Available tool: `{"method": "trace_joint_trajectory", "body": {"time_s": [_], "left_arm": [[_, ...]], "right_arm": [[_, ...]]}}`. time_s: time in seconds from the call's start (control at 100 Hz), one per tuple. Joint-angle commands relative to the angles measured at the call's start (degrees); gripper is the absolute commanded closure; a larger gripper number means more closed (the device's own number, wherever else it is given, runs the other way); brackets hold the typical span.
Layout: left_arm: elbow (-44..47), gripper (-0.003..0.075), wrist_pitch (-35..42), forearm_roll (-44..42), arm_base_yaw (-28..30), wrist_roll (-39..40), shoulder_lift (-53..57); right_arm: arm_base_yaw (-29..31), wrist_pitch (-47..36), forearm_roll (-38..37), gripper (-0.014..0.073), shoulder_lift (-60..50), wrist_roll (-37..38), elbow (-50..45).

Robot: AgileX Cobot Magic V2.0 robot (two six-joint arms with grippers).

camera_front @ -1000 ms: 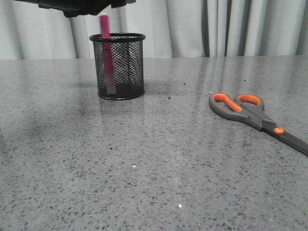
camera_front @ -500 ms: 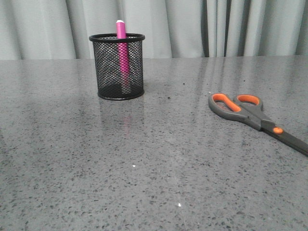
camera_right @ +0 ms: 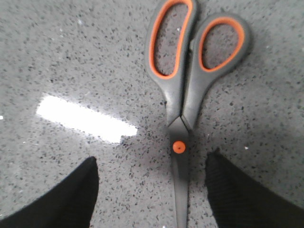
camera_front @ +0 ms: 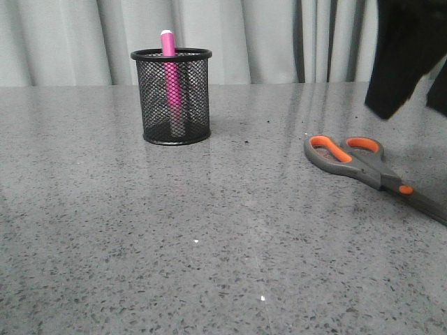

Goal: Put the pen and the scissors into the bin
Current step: 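Lower the right gripper onto the scissors handles and grasp them, then lift the scissors and carry them toward the mesh cup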

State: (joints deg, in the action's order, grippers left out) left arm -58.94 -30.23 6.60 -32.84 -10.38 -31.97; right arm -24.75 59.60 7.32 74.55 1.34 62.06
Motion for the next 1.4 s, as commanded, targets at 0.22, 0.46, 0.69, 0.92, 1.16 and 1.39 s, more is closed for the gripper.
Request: {"method": "trace_joint_trajectory", "body": {"time_s": [0.22, 0.46, 0.69, 0.92, 1.16, 1.39], "left_arm": [[-1.5, 0.0692, -0.4, -1.1, -0.4, 0.1, 4.1], [-1.5, 0.0692, -2.3, -1.2, -0.4, 0.2, 4.1], [-1.5, 0.0692, -2.3, -1.2, -0.4, 0.2, 4.1], [-1.5, 0.0692, -2.3, -1.3, -0.4, 0.2, 4.1], [-1.5, 0.0692, -2.4, -2.2, -0.4, 0.2, 4.1], [-1.5, 0.0692, -2.7, -3.7, -0.4, 0.2, 4.4]], "right_arm": [[0.0, -3.0, -0.3, 0.0154, 5.5, -0.8, 2.0], [0.0, -5.1, -3.3, 0.0154, 9.5, -0.8, 2.0], [0.0, -8.2, -4.8, 0.0194, 11.8, -0.8, 2.0], [0.0, -9.4, -4.9, 0.0509, 14.3, -0.8, 2.0], [0.0, -13.7, -5.0, 0.0658, 12.6, -0.7, 7.4], [-1.5, -37.2, -2.0, 0.0658, 4.1, -0.7, 13.7]]}}
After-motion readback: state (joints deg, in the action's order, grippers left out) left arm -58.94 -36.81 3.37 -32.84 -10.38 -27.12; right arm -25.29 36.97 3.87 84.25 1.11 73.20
